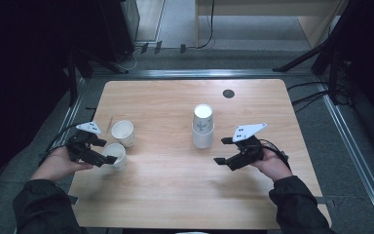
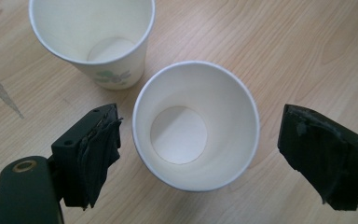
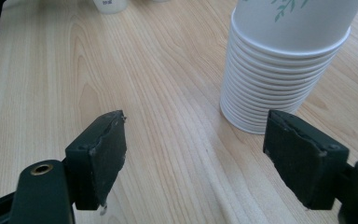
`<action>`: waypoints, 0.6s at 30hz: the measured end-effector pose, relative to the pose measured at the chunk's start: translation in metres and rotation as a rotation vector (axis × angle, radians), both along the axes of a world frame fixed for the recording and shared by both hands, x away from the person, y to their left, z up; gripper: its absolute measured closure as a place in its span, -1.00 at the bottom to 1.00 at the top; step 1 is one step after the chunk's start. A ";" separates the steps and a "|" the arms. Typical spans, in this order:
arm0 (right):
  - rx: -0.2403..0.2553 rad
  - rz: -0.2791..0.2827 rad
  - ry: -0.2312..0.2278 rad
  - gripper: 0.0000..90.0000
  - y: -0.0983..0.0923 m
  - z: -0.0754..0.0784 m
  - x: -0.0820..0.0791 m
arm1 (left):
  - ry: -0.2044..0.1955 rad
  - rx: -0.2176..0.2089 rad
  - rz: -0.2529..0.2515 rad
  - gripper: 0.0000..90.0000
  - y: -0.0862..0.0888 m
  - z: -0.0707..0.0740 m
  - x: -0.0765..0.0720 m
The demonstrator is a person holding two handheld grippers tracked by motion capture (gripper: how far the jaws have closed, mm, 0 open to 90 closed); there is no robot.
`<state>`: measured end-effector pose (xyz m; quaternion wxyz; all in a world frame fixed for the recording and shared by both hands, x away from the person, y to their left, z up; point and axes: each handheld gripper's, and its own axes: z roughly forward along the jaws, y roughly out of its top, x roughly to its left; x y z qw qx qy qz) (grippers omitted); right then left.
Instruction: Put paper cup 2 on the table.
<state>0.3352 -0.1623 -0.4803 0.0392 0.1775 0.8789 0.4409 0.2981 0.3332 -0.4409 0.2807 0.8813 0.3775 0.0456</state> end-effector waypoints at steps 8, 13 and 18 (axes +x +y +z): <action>-0.003 0.001 -0.003 -0.52 0.000 0.000 0.000 | -0.043 -0.044 -0.012 -0.68 -0.009 0.021 -0.003; -0.004 -0.002 -0.005 -0.51 -0.001 0.000 -0.001 | -0.057 -0.066 -0.023 -0.68 -0.022 0.028 0.001; -0.003 -0.007 -0.005 -0.52 -0.003 0.000 -0.002 | -0.060 -0.057 -0.041 -0.68 -0.040 0.029 0.006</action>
